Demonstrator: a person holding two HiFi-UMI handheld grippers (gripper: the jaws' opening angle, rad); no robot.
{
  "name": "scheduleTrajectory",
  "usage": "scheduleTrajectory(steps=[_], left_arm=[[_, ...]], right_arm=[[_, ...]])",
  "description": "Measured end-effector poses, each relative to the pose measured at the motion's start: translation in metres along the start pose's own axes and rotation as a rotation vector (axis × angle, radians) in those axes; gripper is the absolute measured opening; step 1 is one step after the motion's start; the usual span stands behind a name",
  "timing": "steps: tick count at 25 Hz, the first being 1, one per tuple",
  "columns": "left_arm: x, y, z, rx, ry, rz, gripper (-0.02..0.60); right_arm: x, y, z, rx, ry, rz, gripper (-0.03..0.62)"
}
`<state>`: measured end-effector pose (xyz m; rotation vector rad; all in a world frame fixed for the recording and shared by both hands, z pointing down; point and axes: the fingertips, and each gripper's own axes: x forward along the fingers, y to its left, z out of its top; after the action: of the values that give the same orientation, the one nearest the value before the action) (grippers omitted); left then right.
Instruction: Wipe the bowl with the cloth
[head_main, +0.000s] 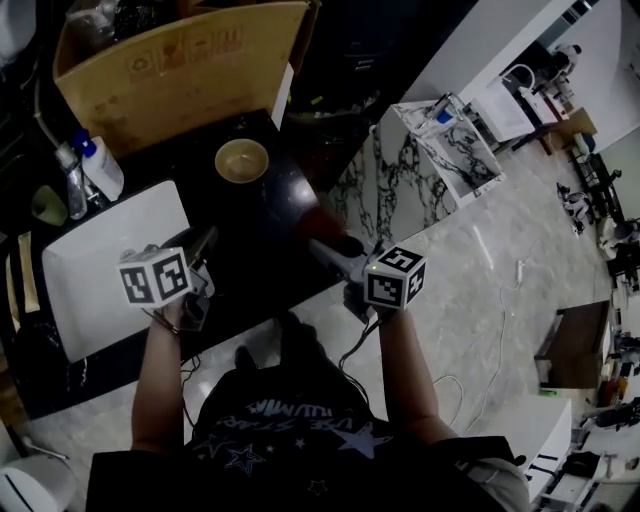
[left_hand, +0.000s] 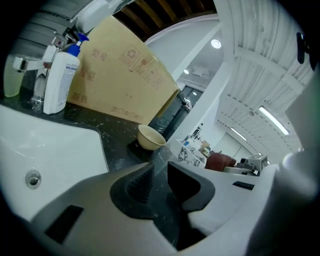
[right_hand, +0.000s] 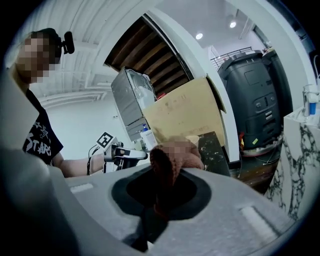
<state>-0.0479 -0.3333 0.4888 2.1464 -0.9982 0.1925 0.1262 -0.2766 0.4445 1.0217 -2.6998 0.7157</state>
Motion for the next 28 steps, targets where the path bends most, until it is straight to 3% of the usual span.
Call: scheduleTrajectory(steps=[3,7,11,23,28], left_arm=[[-0.011,-0.007,-0.016,0.054,0.027,-0.024,0.077],[-0.022,-0.02,-0.032,0.064,0.045,-0.07,0.077],[-0.03,-0.034,-0.054,0.057,0.063,-0.089,0.077],[-0.089,-0.089,-0.12,0.054,0.057,-0.015,0.074],[-0.117,-0.112,-0.153,0.044,0.041,0.036,0.026]], right_arm=[[-0.014,0.021,-0.017,0.001,0.003,-0.05,0.048],[-0.033,0.04,-0.035,0.048,-0.025,-0.094,0.048],[-0.041,0.056,-0.051,0.068,-0.032,-0.085,0.048],[-0.081,0.105,-0.089,0.089,-0.065,0.023,0.048],[-0.101,0.125,-0.104,0.054,-0.049,0.066,0.048]])
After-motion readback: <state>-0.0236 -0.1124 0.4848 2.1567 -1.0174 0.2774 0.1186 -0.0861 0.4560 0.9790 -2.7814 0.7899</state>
